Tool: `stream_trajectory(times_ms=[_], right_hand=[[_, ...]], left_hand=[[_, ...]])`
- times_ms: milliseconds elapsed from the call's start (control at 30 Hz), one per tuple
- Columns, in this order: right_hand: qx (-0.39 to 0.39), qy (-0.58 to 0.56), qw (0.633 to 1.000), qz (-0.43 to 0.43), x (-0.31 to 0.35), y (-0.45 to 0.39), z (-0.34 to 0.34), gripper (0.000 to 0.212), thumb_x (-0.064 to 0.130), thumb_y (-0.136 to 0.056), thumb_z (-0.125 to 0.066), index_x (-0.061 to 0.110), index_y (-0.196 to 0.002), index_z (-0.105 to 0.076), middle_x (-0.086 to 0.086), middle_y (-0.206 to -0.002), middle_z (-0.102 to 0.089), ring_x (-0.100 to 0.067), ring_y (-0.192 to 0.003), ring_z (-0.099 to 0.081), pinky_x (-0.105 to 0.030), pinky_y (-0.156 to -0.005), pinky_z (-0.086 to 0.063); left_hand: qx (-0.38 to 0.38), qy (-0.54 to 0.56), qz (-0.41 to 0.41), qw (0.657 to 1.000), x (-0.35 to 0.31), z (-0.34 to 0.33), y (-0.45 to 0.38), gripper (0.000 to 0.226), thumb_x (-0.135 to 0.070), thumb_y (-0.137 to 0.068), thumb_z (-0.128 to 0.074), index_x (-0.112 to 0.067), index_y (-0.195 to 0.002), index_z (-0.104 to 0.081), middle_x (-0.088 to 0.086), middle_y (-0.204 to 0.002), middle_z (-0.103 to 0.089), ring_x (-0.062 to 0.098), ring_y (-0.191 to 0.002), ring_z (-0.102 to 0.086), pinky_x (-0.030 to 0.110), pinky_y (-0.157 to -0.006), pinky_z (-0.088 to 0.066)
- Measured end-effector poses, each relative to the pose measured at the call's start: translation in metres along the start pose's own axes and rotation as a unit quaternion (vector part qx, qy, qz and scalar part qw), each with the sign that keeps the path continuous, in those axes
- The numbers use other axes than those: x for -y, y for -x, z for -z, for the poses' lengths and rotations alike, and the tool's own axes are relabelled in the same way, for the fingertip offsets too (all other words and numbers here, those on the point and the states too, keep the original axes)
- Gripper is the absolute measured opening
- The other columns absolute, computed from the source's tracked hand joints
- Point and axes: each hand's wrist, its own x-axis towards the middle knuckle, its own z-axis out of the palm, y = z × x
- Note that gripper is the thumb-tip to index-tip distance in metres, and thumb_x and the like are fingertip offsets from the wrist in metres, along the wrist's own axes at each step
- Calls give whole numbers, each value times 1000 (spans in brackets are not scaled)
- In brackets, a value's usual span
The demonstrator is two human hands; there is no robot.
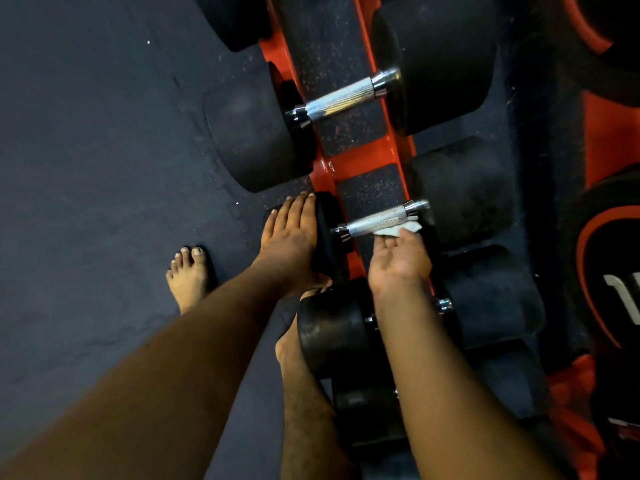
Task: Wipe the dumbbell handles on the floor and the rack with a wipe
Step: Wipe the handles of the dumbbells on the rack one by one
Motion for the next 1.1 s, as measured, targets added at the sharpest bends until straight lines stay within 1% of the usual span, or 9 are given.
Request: stream_trajectory(times_ms=[67, 133, 267, 433, 567, 667, 733, 967, 1100], right_hand=[[22, 46, 998, -28, -12, 9, -2, 31, -2, -97, -49, -1, -126, -59, -19, -115, -68, -24, -94, -67, -37, -93, -54], [33, 61, 997, -45, -12, 13, -14, 12, 1, -95, -55, 3, -104, -63, -13, -93, -68, -22, -81, -66, -34, -81, -55], [15, 12, 1000, 12, 16, -3, -32, 18, 12, -96, -57, 13, -79, -61, -4, -79, -65, -18, -73, -63, -33, -82, -52], [59, 44, 997, 6, 9, -9, -24, 8, 16, -96, -60, 14, -99, -66, -12, -110, -69, -23, -100, -65, -39, -106, -47], [38, -3, 999, 32, 15, -5, -27, 11, 12, -93, -62, 10, -83, -65, -9, -87, -73, -20, -80, -69, -37, -93, -55], [59, 8, 998, 27, 15, -11, -26, 17, 17, -97, -58, 14, -84, -68, -6, -91, -70, -21, -88, -66, -40, -107, -47], [78, 28, 996, 24, 17, -13, -24, 29, 20, -101, -53, 17, -78, -72, -3, -81, -72, -19, -87, -65, -38, -103, -47], [64, 31, 998, 1, 7, -7, -17, 6, 18, -93, -65, 13, -96, -65, -5, -90, -70, -19, -86, -67, -35, -93, -54], [128, 126, 981, -70, -20, 0, -9, 51, 32, -81, -76, 5, -123, -66, -17, -116, -71, -30, -108, -69, -39, -92, -56]], left_hand=[[0, -3, 2, 1000, -1, 0, -1, 151, -59, -58, -90, -11, -160, 12, 7, -170, 6, 24, -157, 10, 44, -127, 5], [2, -7, 9, 1000, -1, 2, 0, 150, -57, -59, -90, -11, -160, 12, 7, -170, 7, 24, -157, 10, 43, -127, 5], [8, -6, 3, 1000, 0, 1, -1, 149, -55, -61, -91, -11, -160, 13, 6, -170, 9, 24, -157, 12, 44, -126, 7], [8, -3, 1, 1000, 0, 2, -1, 149, -54, -61, -91, -12, -160, 14, 7, -170, 9, 25, -156, 12, 43, -126, 7], [3, -10, -3, 1000, 3, 0, 0, 151, -57, -60, -90, -11, -160, 13, 7, -170, 9, 25, -157, 12, 45, -127, 6], [-1, -9, -5, 1000, 1, 0, -1, 152, -58, -58, -91, -13, -160, 13, 7, -170, 8, 25, -157, 11, 45, -127, 6], [-2, -4, -4, 1000, 1, 0, -1, 153, -57, -58, -91, -13, -159, 14, 6, -170, 9, 24, -157, 12, 44, -127, 6], [-4, -5, -3, 1000, -1, 1, -1, 152, -58, -58, -91, -13, -160, 13, 6, -170, 9, 24, -157, 12, 43, -126, 9], [-6, -1, 5, 1000, 0, 1, 0, 151, -57, -57, -91, -13, -160, 12, 6, -170, 7, 24, -157, 10, 44, -127, 5]])
